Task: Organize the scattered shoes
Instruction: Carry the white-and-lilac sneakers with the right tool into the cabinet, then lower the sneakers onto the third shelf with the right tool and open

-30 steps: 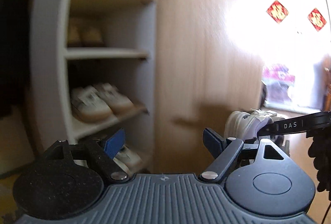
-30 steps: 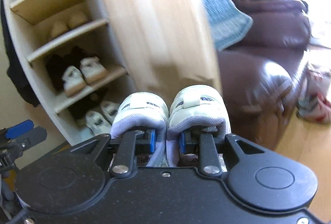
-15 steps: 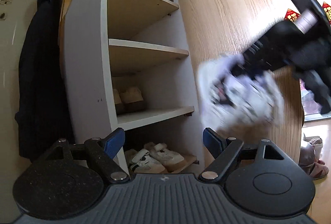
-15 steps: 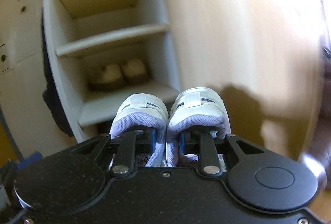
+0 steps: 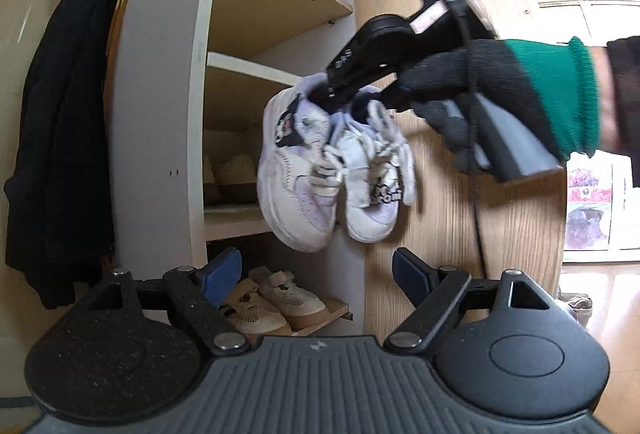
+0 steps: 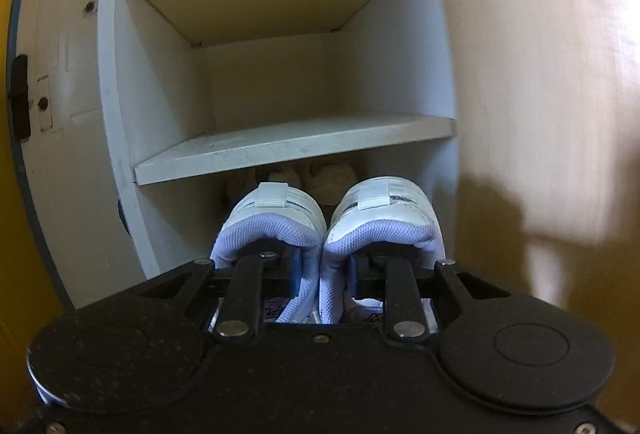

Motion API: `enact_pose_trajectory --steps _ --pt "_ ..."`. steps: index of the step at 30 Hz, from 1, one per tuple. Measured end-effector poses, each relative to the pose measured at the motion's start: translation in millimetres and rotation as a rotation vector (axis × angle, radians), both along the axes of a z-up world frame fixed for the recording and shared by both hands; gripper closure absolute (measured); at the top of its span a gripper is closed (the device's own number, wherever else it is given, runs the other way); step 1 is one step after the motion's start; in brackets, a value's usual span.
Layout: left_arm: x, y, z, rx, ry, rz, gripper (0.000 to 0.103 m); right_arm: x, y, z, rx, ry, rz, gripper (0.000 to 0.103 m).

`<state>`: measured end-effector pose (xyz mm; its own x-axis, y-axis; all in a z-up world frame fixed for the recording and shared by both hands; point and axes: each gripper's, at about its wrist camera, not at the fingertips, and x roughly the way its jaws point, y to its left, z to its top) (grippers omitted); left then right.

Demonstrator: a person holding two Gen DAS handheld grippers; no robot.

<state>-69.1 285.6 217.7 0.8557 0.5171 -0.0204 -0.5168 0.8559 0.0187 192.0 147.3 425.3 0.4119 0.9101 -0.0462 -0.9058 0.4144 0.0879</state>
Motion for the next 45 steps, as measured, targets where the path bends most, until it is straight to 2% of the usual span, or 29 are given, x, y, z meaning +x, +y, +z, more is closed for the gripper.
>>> enact_pose_trajectory --steps 12,16,22,27,34,37,39,45 --pt "-12.5 23.0 0.2 -0.083 -0.026 0.011 0.02 15.0 82.6 17.7 -0.079 -0.03 0.021 0.08" --pt "-17.0 29.2 -0.9 -0.116 -0.038 0.005 0.02 20.5 101.4 19.3 -0.082 -0.016 0.017 0.08" --pt "-22.5 33.1 -2.1 -0.152 -0.051 0.009 0.02 23.3 126.5 16.0 -0.086 -0.022 0.007 0.075" --pt "-20.1 40.6 -0.2 -0.174 -0.056 0.011 0.02 26.5 139.3 21.8 -0.135 -0.012 -0.005 0.063" --pt "-22.4 38.0 -3.4 -0.169 -0.055 0.008 0.02 23.3 148.5 30.8 -0.207 0.012 -0.016 0.059" --pt "-22.1 38.6 -5.3 -0.17 -0.054 0.009 0.02 21.9 148.3 35.3 -0.233 0.031 -0.015 0.053" --pt "-21.3 38.5 -5.7 -0.169 -0.052 0.008 0.02 21.0 149.6 40.9 -0.26 0.037 -0.012 0.042" --pt "-20.1 37.1 -5.5 -0.16 -0.047 0.009 0.02 6.7 150.3 52.3 -0.327 0.0 -0.011 0.024"
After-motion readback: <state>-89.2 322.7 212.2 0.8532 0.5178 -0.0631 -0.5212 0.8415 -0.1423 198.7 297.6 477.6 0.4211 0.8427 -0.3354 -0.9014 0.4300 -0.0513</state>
